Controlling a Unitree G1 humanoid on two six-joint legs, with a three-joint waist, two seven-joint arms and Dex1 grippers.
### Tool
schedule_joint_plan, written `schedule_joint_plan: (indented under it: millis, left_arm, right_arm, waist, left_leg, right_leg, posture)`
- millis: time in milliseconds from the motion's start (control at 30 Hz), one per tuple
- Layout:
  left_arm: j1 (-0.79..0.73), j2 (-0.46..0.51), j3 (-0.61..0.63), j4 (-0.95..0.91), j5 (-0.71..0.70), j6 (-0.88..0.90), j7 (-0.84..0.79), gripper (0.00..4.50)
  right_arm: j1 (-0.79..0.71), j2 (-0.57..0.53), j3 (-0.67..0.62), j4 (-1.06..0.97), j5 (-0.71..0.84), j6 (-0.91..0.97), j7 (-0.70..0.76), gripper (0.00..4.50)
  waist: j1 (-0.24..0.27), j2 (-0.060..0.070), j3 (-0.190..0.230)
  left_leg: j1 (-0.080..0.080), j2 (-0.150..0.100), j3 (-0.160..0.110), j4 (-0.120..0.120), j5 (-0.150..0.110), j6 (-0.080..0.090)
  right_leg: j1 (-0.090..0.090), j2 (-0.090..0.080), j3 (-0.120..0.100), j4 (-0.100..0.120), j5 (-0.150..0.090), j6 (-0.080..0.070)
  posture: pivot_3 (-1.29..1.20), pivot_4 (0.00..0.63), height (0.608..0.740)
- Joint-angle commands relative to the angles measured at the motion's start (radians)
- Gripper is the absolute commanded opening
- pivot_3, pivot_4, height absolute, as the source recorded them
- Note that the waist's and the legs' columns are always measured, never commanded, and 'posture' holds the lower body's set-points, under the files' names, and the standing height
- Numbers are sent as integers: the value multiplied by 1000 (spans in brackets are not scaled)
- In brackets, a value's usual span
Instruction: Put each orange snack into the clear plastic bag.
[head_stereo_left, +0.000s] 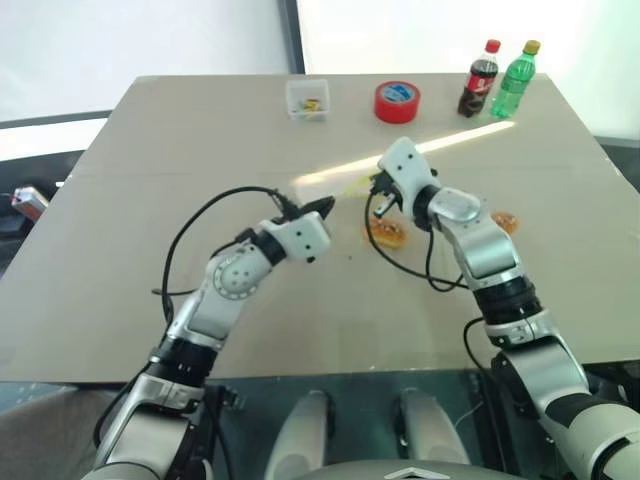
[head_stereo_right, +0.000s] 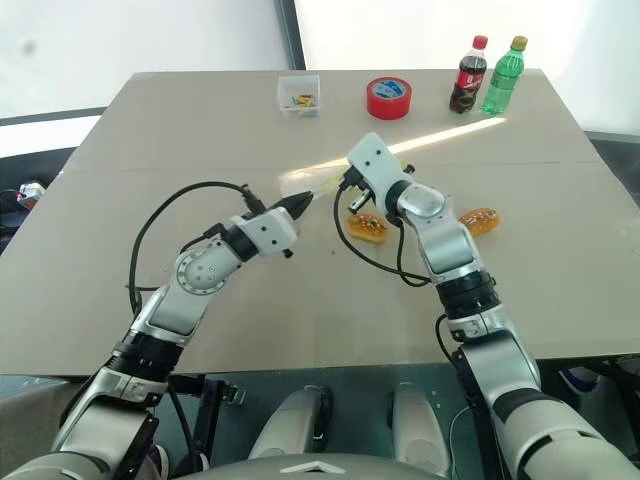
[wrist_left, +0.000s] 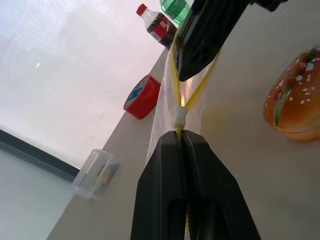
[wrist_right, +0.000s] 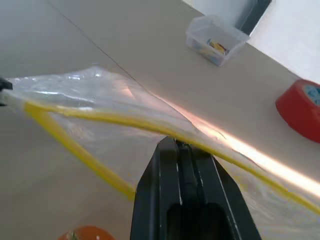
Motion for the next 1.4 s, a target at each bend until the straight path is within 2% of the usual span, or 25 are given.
schedule_joint_plan:
  millis: [33, 167, 233, 267, 367, 467, 600, 800, 933, 1067, 1167, 1400]
  left_arm:
    - [6, -3, 9, -52, -7, -25, -12, 0]
    - [14, 0, 17, -54, 3, -25, -15, 0]
    - [19, 1, 19, -56, 3, -26, -15, 0]
    - [22, 2, 20, -56, 4, -28, -15, 0]
    - [26, 2, 20, -55, 5, -32, -14, 0]
    - [25, 2, 19, -47, 8, -39, -13, 0]
    - [23, 4, 20, -36, 12, -45, -12, 0]
    - [16, 3, 30, -14, 30, -26, 4, 0]
    - [2, 5, 45, 4, 41, -21, 26, 0]
    - [-10, 7, 50, 18, 42, -25, 33, 0]
    - [-17, 6, 54, 25, 47, -27, 39, 0]
    - [-28, 1, 53, 38, 50, -27, 36, 0]
  right_arm:
    - [-21, -48, 77, 103, -83, -227, -10, 271]
    - [-50, -126, 157, 204, -161, -465, 22, 1729]
    - [-66, -149, 168, 240, -203, -535, -22, 2904]
    - [-74, -161, 178, 258, -236, -567, -49, 3178]
    - [-88, -195, 205, 297, -311, -642, -92, 4360]
    - [-86, -211, 210, 309, -344, -676, -102, 4438]
    - [-47, -201, 164, 246, -270, -618, -15, 4438]
    - [93, -226, 24, -166, 5, -242, 232, 4438]
    - [133, -234, -86, -351, 174, 51, 279, 4438]
    - [163, -248, -148, -431, 304, 259, 303, 4438]
    - [197, -264, -132, -425, 316, 290, 293, 4438]
    - [216, -246, -15, -198, 199, 102, 240, 4438]
  waist:
    - [0, 0, 0]
    - [1, 0, 0]
    - [0, 0, 0]
    - [-2, 0, 0]
    - [-1, 0, 0]
    - [0, 0, 0]
    - [0, 0, 0]
    - [3, 0, 0]
    - [4, 0, 0]
    - [4, 0, 0]
    - [4, 0, 0]
    - [2, 0, 0]
  left_leg:
    - [0, 0, 0, 0, 0, 0]
    - [0, 0, 2, 0, 0, 0]
    - [0, 0, 2, 0, 0, 0]
    - [0, 0, 2, 0, 0, 0]
    - [1, 0, 2, 0, 0, 0]
    - [0, 0, 2, 0, 0, 0]
    - [0, 0, 2, 0, 0, 0]
    - [0, 0, -1, 0, 0, 0]
    - [0, 0, -2, 1, 0, 0]
    - [0, 0, -2, 1, 0, 0]
    - [0, 0, -2, 1, 0, 0]
    - [0, 0, 0, 1, 0, 0]
  right_leg:
    - [0, 0, 0, 0, 0, 0]
    - [0, 0, 0, 0, 0, 0]
    - [0, 0, 0, 0, 0, 0]
    - [0, 0, 0, 0, 0, 0]
    - [0, 0, 0, 0, 0, 0]
    - [0, 0, 0, 0, 0, 0]
    - [0, 0, 1, 0, 0, 0]
    - [0, 0, 0, -1, 0, 0]
    - [1, 0, 0, 0, 0, 0]
    - [1, 0, -1, 0, 0, 0]
    - [1, 0, -1, 0, 0, 0]
    - [1, 0, 0, 0, 0, 0]
  posture:
    - [0, 150, 740]
    - [0, 150, 740]
    - [0, 150, 740]
    - [0, 150, 740]
    - [0, 150, 740]
    - [0, 150, 740]
    - [0, 150, 740]
    - [0, 150, 740]
    - [0, 150, 740]
    - [0, 150, 740]
    - [0, 150, 740]
    - [0, 150, 740]
